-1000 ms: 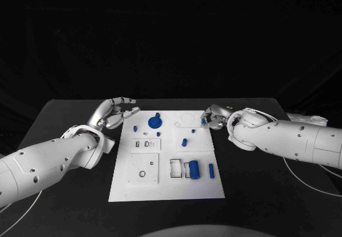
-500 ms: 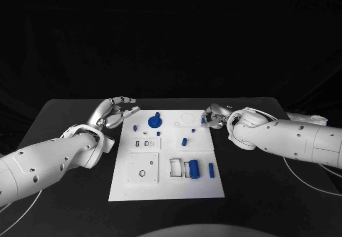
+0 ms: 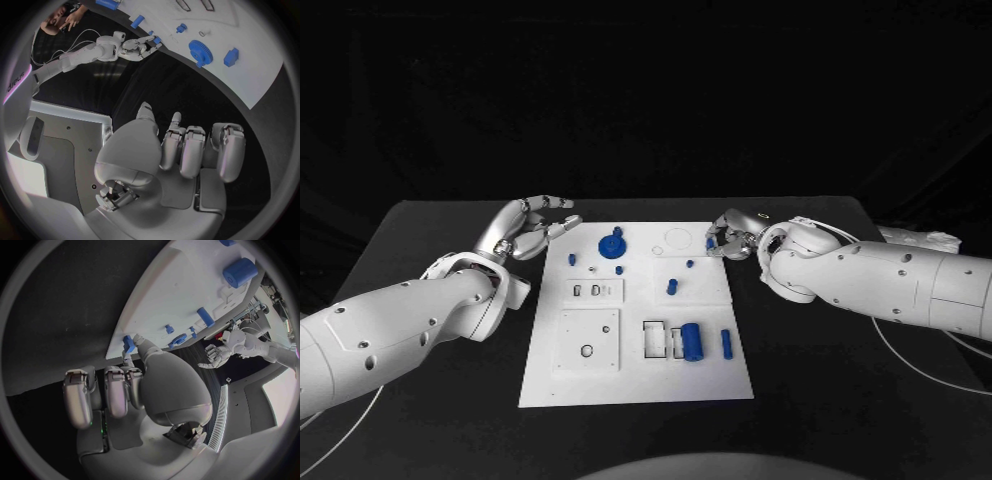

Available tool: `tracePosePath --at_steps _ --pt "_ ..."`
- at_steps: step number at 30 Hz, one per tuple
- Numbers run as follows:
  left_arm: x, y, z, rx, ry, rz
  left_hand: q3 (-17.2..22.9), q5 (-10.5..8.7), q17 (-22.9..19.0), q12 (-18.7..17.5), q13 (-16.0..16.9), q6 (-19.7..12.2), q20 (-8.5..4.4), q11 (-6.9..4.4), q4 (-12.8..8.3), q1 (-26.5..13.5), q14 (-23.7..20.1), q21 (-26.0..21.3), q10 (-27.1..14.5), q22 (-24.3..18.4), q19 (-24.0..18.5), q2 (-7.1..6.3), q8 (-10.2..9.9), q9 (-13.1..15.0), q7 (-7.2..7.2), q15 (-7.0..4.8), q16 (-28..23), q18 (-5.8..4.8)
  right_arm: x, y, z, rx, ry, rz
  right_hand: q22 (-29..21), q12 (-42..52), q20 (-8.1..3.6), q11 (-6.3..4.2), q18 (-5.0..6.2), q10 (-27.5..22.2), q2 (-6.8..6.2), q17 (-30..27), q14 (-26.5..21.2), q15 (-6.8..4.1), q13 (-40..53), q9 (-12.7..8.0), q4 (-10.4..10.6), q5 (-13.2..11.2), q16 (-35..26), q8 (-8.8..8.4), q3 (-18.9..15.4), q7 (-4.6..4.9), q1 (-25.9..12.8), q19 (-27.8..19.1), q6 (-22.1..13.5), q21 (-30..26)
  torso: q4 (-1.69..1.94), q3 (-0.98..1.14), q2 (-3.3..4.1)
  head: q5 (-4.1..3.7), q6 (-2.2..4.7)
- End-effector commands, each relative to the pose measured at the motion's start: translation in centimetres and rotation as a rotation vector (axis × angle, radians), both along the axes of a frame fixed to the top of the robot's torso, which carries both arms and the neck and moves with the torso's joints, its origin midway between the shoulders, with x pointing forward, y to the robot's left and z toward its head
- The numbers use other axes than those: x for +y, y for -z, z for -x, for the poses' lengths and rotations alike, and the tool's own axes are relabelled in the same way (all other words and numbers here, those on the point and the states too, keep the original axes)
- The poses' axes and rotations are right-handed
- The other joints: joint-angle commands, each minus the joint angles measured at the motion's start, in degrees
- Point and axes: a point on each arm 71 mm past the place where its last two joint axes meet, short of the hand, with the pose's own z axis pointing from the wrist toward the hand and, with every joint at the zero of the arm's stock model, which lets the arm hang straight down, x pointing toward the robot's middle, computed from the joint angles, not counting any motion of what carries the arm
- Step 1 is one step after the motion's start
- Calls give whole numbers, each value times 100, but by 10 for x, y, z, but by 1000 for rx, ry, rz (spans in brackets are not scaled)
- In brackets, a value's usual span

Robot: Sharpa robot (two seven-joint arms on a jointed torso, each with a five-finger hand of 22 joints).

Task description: Assemble the parts on the task board

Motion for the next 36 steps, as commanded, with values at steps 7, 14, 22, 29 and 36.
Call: tracePosePath --at_steps 7,14,22,29,36 --pt "-2 -1 1 -6 18 2 -38 21 1506 14 1509 47 -38 -41 7 40 586 -20 605 1403 429 28 -32 -3 162 -45 15 -7 -1 0 0 -5 0 13 1509 23 -36 -44 -39 600 79 1510 597 -58 1505 -7 18 26 23 19 46 9 1 599 88 26 7 4 3 24 -2" --pt "-1 -1 1 -6 16 1 -38 21 1506 14 1509 47 -38 -41 7 40 586 -20 605 1403 429 28 -32 -3 162 -45 15 -7 -2 0 0 -9 3 11 1509 23 -39 -42 -39 600 96 1510 597 -58 1505 -11 23 37 23 23 59 5 4 599 112 26 4 1 2 19 -11" --pt "-1 -1 0 -6 16 1 -38 21 1506 14 1509 47 -38 -41 7 40 586 -20 605 1403 429 28 -32 -3 162 -45 15 -7 -2 0 0 -12 5 11 1509 23 -42 -50 -39 600 123 1510 597 -61 1505 -16 33 53 23 30 80 -10 5 599 153 26 7 1 -3 17 -23" --pt "-1 -1 0 -6 15 1 -38 21 1506 14 1509 47 -38 -41 7 41 586 -20 605 1403 429 28 -33 -3 162 -45 15 -7 -2 0 0 -11 6 11 1509 23 -51 -70 -39 600 173 1510 597 -72 1505 -21 56 44 23 51 114 -35 1 599 248 26 8 -1 -4 28 -29" --pt "-1 -1 0 -7 14 1 -41 24 1506 14 1509 50 -39 -42 7 48 586 -20 605 1401 426 30 -39 -4 161 -45 15 -7 -2 0 0 -14 9 9 1509 23 -71 -99 -39 600 264 1510 597 -92 1505 -10 78 7 23 141 184 -67 29 599 556 26 10 0 -2 22 -25"
